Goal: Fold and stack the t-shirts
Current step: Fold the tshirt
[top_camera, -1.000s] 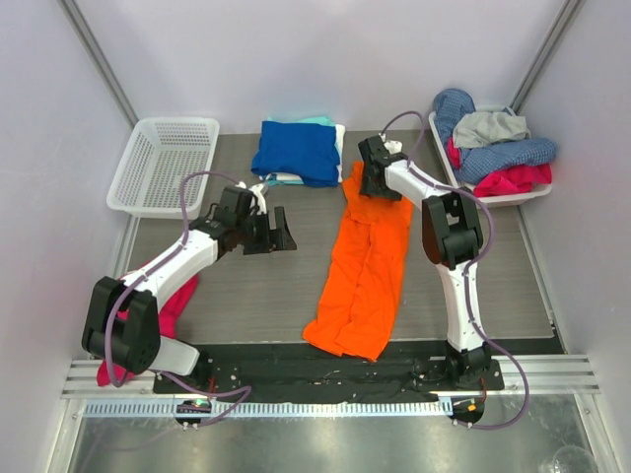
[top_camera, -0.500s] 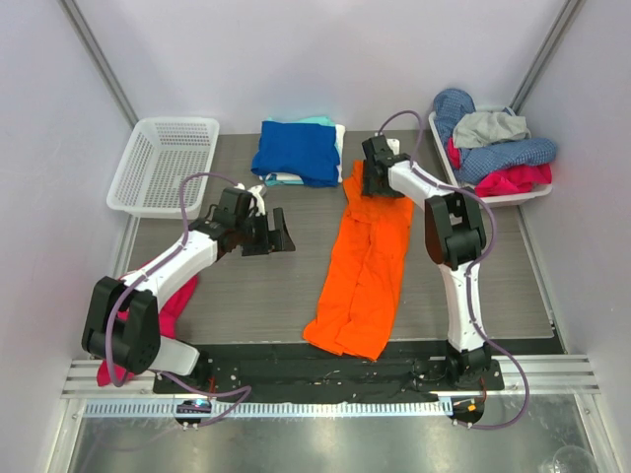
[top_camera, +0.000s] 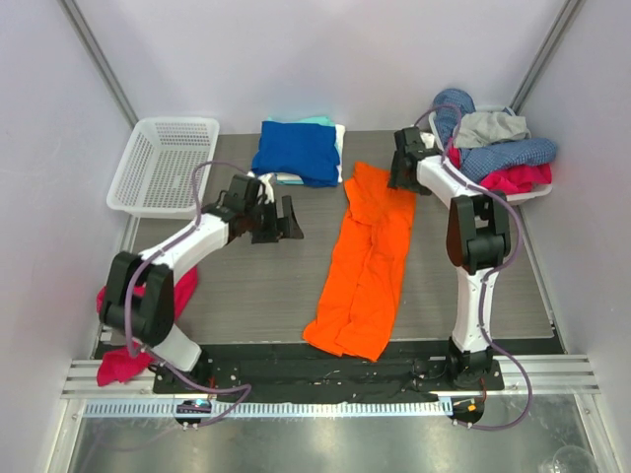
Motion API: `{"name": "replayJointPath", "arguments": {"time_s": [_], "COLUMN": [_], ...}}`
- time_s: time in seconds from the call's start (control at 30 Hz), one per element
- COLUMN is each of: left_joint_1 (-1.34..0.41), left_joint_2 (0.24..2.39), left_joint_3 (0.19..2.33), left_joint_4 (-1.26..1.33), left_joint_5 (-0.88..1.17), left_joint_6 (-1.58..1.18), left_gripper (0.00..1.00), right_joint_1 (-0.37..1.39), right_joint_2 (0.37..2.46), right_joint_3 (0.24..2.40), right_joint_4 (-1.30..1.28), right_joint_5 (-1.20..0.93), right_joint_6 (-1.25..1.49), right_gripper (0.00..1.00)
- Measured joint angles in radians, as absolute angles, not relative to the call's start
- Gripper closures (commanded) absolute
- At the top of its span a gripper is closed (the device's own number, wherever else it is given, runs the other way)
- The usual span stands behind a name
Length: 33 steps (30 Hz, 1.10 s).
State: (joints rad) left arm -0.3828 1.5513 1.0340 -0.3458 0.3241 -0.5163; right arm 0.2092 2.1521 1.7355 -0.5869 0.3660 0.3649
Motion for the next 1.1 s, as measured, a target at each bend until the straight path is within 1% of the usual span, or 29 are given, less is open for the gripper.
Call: {"name": "replayJointPath", "arguments": {"time_s": [0.17, 0.27, 0.3, 0.4, 0.43, 0.53, 0.63, 0.97, 1.1], "left_joint_1": [-0.398, -0.427, -0.441, -0.477, -0.486, -0.508, -0.513, -0.521, -0.531], "left_joint_2": [1.749, 1.883, 1.929, 2.037, 2.074, 2.167, 2.228, 2.339, 2.362], "left_joint_3": [1.235, 1.391, 1.443, 1.556, 1.588, 1.651, 1.68, 1.848, 1.885], "left_joint_4": [-0.321, -0.336, -0.335, -0.348, -0.35, -0.361, -0.389, -0.416, -0.416], "left_joint_5": [0.334, 0.324, 0.323, 0.327, 0.332, 0.349, 0.36, 0.388, 0.39], "left_joint_6": [-0.49, -0.459, -0.451, -0.431, -0.43, -0.426, -0.426, -0.438, -0.438], "left_gripper": [0.16, 0.22, 0.29, 0.4, 0.46, 0.53, 0.56, 0.56, 0.59], "right_joint_1": [0.153, 0.141, 0.14, 0.142, 0.142, 0.142, 0.142, 0.135, 0.133], "right_joint_2": [2.132, 2.132, 2.132, 2.13, 2.128, 2.121, 2.115, 2.114, 2.114], "right_joint_3": [1.706, 1.701, 1.701, 1.701, 1.701, 1.701, 1.701, 1.701, 1.701], "right_joint_4": [-0.587, -0.588, -0.588, -0.588, -0.588, -0.588, -0.587, -0.588, -0.588], "right_joint_5": [0.359, 0.35, 0.347, 0.331, 0.327, 0.312, 0.304, 0.281, 0.277], "right_joint_6": [0.37, 0.372, 0.373, 0.374, 0.375, 0.378, 0.381, 0.395, 0.395], "right_gripper": [0.25, 0.25, 0.25, 0.25, 0.25, 0.25, 0.25, 0.25, 0.25]}}
